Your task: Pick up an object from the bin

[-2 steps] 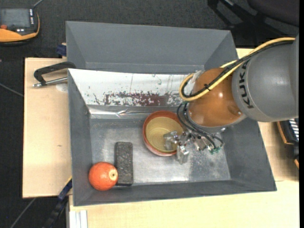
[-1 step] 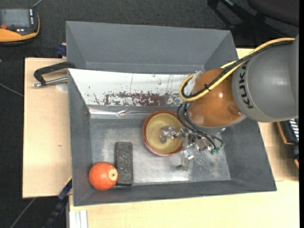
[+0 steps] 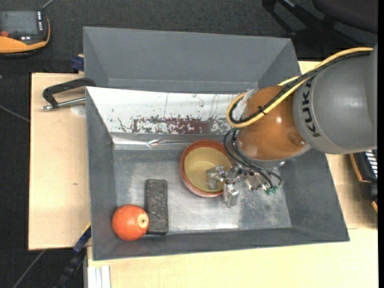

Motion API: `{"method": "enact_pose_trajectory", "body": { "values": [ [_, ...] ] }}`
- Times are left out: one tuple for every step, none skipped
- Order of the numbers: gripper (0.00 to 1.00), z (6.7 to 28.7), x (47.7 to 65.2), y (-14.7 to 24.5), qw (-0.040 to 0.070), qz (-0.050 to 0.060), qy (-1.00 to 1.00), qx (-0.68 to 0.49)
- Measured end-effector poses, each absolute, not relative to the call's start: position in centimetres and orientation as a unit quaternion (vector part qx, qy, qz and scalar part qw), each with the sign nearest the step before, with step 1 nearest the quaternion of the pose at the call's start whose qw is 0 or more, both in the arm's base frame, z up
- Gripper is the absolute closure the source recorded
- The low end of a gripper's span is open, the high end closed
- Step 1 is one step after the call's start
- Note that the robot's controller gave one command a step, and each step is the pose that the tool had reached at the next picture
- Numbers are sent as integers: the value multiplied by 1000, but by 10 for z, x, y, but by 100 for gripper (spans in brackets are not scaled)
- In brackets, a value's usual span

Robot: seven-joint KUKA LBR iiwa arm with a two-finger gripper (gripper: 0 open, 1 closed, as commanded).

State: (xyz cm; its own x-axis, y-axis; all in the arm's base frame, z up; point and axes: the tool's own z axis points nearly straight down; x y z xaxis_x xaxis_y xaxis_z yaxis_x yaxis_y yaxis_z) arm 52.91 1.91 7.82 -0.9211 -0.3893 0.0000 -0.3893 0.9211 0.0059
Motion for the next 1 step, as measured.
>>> {"method": "enact_pose_trajectory", "body": {
  "values": [
    [100, 288, 543, 42, -6, -3, -984, 177]
  ]
}}
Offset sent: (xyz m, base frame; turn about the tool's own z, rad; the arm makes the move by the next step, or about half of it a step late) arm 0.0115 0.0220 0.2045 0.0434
